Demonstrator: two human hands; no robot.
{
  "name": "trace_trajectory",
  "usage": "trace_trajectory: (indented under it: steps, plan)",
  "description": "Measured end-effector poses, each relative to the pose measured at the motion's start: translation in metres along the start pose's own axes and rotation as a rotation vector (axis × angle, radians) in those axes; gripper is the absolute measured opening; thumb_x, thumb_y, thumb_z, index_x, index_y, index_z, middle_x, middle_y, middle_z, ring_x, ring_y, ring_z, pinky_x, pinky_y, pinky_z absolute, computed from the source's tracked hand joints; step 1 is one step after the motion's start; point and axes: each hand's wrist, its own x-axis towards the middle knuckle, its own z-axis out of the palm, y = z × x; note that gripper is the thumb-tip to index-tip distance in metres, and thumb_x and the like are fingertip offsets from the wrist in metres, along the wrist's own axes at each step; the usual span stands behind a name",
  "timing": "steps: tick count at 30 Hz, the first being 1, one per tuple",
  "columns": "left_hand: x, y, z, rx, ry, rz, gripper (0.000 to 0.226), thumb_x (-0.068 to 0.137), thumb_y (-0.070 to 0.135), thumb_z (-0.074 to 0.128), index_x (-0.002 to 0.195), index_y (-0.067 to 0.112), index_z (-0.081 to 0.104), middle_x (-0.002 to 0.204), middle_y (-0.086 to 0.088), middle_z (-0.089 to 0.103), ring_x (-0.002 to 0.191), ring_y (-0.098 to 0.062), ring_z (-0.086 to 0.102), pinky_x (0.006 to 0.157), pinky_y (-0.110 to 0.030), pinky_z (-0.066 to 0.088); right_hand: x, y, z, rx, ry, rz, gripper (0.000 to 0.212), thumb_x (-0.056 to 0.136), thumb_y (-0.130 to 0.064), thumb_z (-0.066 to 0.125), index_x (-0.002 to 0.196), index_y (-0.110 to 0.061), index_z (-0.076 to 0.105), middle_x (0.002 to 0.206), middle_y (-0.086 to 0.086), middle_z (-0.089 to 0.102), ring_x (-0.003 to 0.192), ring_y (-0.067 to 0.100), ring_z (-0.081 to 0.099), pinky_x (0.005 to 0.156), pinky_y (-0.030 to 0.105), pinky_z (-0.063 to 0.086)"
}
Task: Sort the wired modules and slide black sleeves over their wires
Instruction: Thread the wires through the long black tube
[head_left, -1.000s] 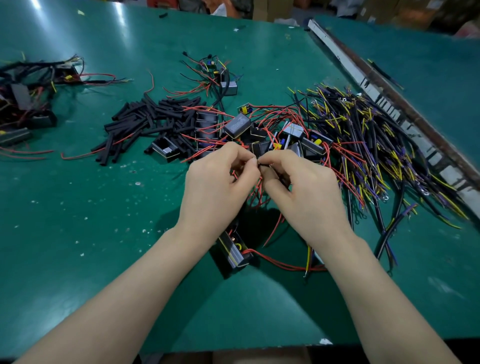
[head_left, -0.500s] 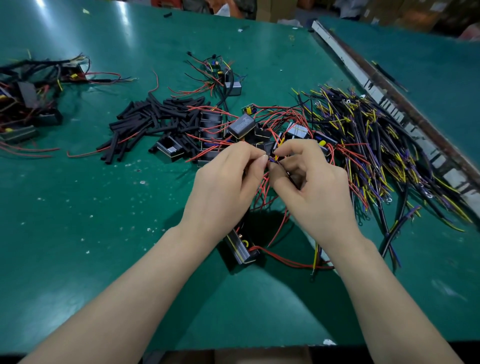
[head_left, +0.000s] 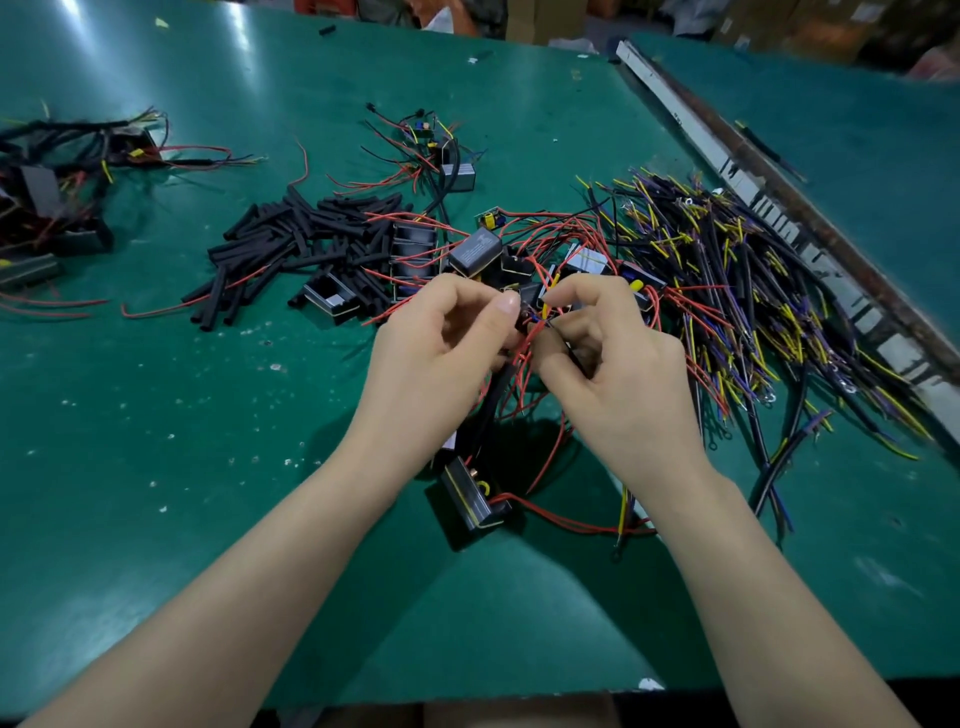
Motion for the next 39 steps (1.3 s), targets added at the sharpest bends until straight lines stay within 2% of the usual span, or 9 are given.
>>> trace_trajectory:
  steps: [4,9,13,16,22,25,29,34,39]
  plan:
    - [0.001,-0.002,-0.001,0.156,-0.118,0.017,0.014,0.078,0.039,0.065,0.074,0.026,0.062,0.069,0.003,0.067,0.067,-0.021,0.062,0.068,-0.037,0.051,0.001,0.003,-0.001,0.01,-0.018,-0.01,0.022,0.085,-0.011,0.06,0.106,-0.014,0.054,0.069,-0.018,0.057,0.061,0.014,0.054,0.063,0.032,0.045]
    - [0.005,-0.003,-0.006,0.063,-0.177,0.026,0.006,0.078,0.028,0.066,0.081,0.03,0.061,0.067,0.011,0.067,0.064,-0.004,0.06,0.066,-0.02,0.047,0.002,0.007,0.0,0.071,-0.011,0.022,0.024,0.087,-0.014,0.06,0.109,-0.019,0.052,0.072,-0.02,0.061,0.069,0.008,0.058,0.065,0.022,0.046]
    - [0.007,-0.006,-0.01,0.013,-0.177,-0.008,0.019,0.084,0.019,0.07,0.094,0.03,0.058,0.073,0.012,0.07,0.072,-0.004,0.064,0.075,-0.022,0.049,0.002,0.007,0.002,0.111,0.006,0.052,0.025,0.09,-0.017,0.062,0.105,-0.031,0.047,0.075,-0.017,0.067,0.066,0.011,0.06,0.062,0.025,0.046]
    - [0.007,-0.004,-0.01,-0.059,-0.193,-0.027,0.019,0.085,0.017,0.069,0.098,0.026,0.059,0.075,0.01,0.072,0.075,-0.003,0.066,0.074,-0.016,0.049,0.004,0.006,0.002,0.114,0.015,0.057,0.027,0.09,-0.024,0.06,0.1,-0.041,0.042,0.084,-0.021,0.066,0.063,0.011,0.056,0.056,0.014,0.04]
    - [0.009,-0.003,-0.011,-0.157,-0.233,-0.051,0.02,0.086,0.008,0.065,0.103,0.018,0.062,0.071,0.008,0.071,0.077,-0.003,0.067,0.073,-0.011,0.048,0.003,0.007,0.002,0.1,0.016,0.044,0.022,0.091,-0.025,0.059,0.102,-0.035,0.044,0.089,-0.025,0.064,0.066,0.01,0.057,0.058,0.016,0.04]
    - [0.008,-0.002,-0.01,-0.16,-0.257,-0.043,0.024,0.087,0.007,0.063,0.108,0.019,0.062,0.071,0.008,0.071,0.075,0.001,0.066,0.071,-0.008,0.045,0.002,0.01,0.002,0.088,0.006,0.034,0.022,0.091,-0.023,0.061,0.104,-0.031,0.046,0.077,-0.026,0.066,0.069,0.008,0.058,0.06,0.014,0.04]
    - [0.008,-0.002,-0.01,-0.139,-0.261,-0.047,0.025,0.088,0.009,0.063,0.108,0.024,0.063,0.074,0.008,0.072,0.078,-0.001,0.067,0.073,-0.01,0.046,0.001,0.011,0.002,0.07,-0.015,0.004,0.019,0.09,-0.018,0.061,0.105,-0.017,0.049,0.074,-0.018,0.063,0.075,0.0,0.058,0.062,0.008,0.039]
    - [0.008,-0.003,-0.01,-0.078,-0.248,-0.027,0.023,0.09,0.014,0.062,0.108,0.028,0.067,0.072,0.002,0.067,0.074,-0.008,0.06,0.072,-0.019,0.046,0.001,0.01,0.002,0.035,-0.029,-0.011,0.023,0.089,-0.017,0.061,0.105,-0.023,0.046,0.08,-0.013,0.064,0.079,0.0,0.058,0.064,0.005,0.036]
    - [0.007,0.001,-0.009,-0.049,-0.23,0.01,0.025,0.092,0.012,0.06,0.103,0.033,0.068,0.078,-0.02,0.063,0.073,-0.032,0.057,0.071,-0.035,0.046,0.002,0.01,0.002,0.02,-0.007,-0.021,0.023,0.089,-0.017,0.061,0.107,-0.018,0.047,0.077,-0.015,0.063,0.087,0.006,0.062,0.066,0.009,0.038]
